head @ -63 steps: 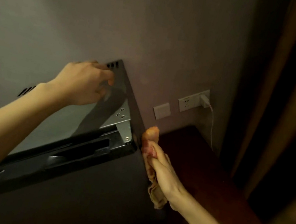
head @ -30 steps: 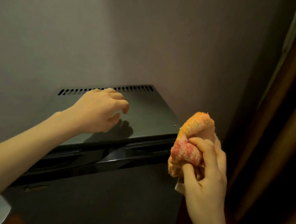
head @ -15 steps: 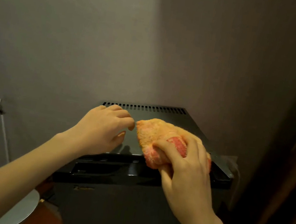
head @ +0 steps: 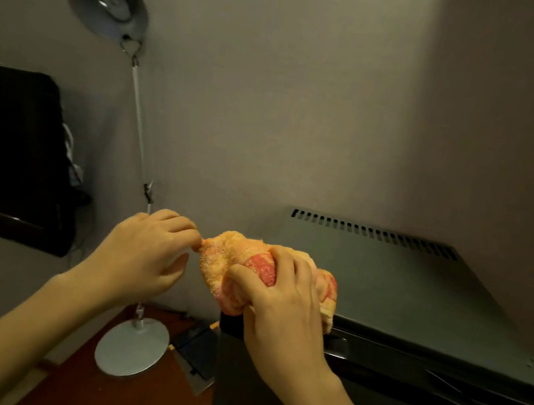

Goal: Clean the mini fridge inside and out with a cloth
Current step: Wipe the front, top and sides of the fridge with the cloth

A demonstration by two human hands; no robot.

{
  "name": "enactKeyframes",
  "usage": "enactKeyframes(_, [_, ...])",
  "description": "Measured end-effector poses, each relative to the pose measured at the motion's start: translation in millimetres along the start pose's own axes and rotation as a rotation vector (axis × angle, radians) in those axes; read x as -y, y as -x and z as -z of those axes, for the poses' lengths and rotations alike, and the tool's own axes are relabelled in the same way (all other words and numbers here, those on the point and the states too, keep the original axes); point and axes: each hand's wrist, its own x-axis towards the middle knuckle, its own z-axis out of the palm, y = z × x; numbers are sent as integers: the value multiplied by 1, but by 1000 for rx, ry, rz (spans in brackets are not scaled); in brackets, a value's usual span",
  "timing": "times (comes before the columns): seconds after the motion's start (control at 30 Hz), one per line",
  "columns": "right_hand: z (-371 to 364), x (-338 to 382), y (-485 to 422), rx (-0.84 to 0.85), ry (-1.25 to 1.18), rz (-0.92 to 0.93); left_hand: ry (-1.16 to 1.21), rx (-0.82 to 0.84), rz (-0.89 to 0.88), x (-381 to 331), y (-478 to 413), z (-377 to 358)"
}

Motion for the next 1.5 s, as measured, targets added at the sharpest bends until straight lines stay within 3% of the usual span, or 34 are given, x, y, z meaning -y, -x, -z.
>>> enactKeyframes(0.43, [-96,73,-22,150,-46,192,-150,132,300,34,117,-18])
enactKeyframes(0.8, [-203,74,46,337,-58,124,-66,203,387,26,183,-100])
enactKeyframes(1.23, [-332,64,157,739,-97,16,76,472,615,-13,268,-224])
enactKeyframes(1.4, [-343,66,210,1007,6,123,121,564,640,-38,291,-242])
enactKeyframes(1.5, [-346,75,241,1067,41,79,124,621,655,-46,305,-244])
